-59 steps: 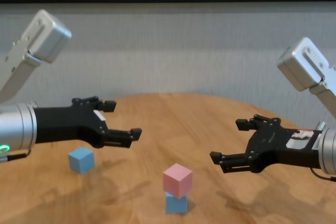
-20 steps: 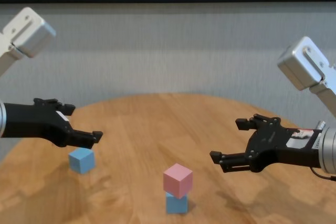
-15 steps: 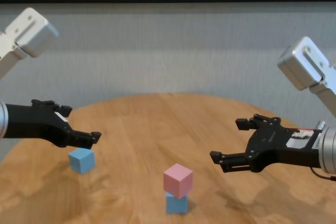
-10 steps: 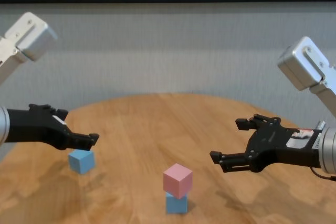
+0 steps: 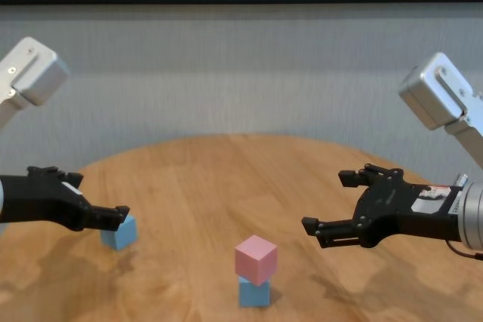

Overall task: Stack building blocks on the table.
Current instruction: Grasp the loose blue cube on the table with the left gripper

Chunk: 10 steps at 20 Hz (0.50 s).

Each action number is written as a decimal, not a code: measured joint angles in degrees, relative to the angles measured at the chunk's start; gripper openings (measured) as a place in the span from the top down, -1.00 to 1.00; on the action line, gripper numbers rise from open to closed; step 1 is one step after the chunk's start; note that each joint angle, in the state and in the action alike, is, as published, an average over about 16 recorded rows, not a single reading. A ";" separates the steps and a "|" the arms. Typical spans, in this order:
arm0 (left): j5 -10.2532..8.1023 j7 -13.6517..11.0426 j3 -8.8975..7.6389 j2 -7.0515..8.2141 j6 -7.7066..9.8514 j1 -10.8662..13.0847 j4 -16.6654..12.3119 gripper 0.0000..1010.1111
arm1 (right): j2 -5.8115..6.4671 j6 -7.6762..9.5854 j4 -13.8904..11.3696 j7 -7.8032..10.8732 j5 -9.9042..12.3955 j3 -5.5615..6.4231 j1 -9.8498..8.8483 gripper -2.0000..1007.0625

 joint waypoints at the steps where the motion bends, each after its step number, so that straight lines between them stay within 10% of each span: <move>1: 0.06 0.08 -0.19 -0.09 0.08 0.15 0.04 -0.98 | 0.00 0.00 0.00 0.00 0.00 0.00 0.00 -0.99; 10: 0.28 -0.05 -1.34 -0.97 0.99 0.92 0.38 -0.98 | 0.00 0.00 0.00 0.00 0.00 0.00 0.00 -0.99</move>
